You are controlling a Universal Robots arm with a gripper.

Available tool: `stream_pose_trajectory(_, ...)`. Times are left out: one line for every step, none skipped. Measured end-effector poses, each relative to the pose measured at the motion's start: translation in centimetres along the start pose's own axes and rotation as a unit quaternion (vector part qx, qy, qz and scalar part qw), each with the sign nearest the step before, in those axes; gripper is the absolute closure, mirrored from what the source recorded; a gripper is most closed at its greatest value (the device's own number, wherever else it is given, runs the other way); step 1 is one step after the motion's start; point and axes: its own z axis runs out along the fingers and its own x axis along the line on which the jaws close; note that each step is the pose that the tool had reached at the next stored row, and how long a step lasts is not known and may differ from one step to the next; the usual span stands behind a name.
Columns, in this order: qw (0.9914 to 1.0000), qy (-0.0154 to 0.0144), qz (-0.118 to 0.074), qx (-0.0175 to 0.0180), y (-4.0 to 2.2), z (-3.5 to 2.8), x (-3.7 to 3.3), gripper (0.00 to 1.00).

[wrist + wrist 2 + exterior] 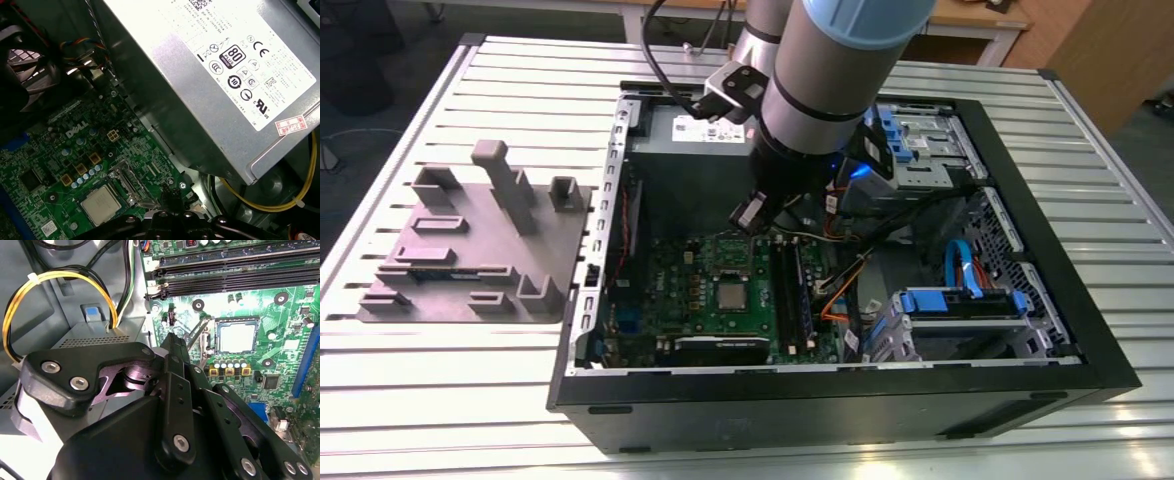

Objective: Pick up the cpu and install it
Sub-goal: 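Close the cpu cover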

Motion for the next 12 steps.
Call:
stream_pose_trajectory(1.00000,0.0001,0.000,0.0000,0.00,-0.01,0.00,0.90)
stream_pose_trajectory(1.00000,0.0002,-0.001,-0.0001,0.01,-0.03,0.00,0.90)
stream_pose_trajectory(1.00000,0.0003,-0.001,-0.0001,0.01,-0.04,0.00,0.90)
stream_pose_trajectory(1.00000,0.0003,-0.002,-0.0001,0.01,-0.06,0.00,0.90)
stream_pose_trajectory(1.00000,0.0004,-0.002,-0.0002,0.02,-0.07,0.00,0.90)
stream_pose_trajectory(1.00000,0.0004,-0.003,-0.0002,0.02,-0.07,0.00,0.90)
stream_pose_trajectory(0.99999,0.0005,-0.003,-0.0003,0.02,-0.08,0.00,0.90)
stream_pose_trajectory(0.99999,0.0006,-0.003,-0.0003,0.03,-0.10,0.00,0.90)
stream_pose_trajectory(0.99999,0.0007,-0.004,-0.0003,0.03,-0.11,0.00,0.90)
stream_pose_trajectory(0.99999,0.0007,-0.004,-0.0003,0.03,-0.12,0.00,0.90)
stream_pose_trajectory(0.99999,0.0008,-0.005,-0.0004,0.04,-0.13,0.00,0.90)
stream_pose_trajectory(0.99999,0.0009,-0.005,-0.0004,0.04,-0.15,0.00,0.90)
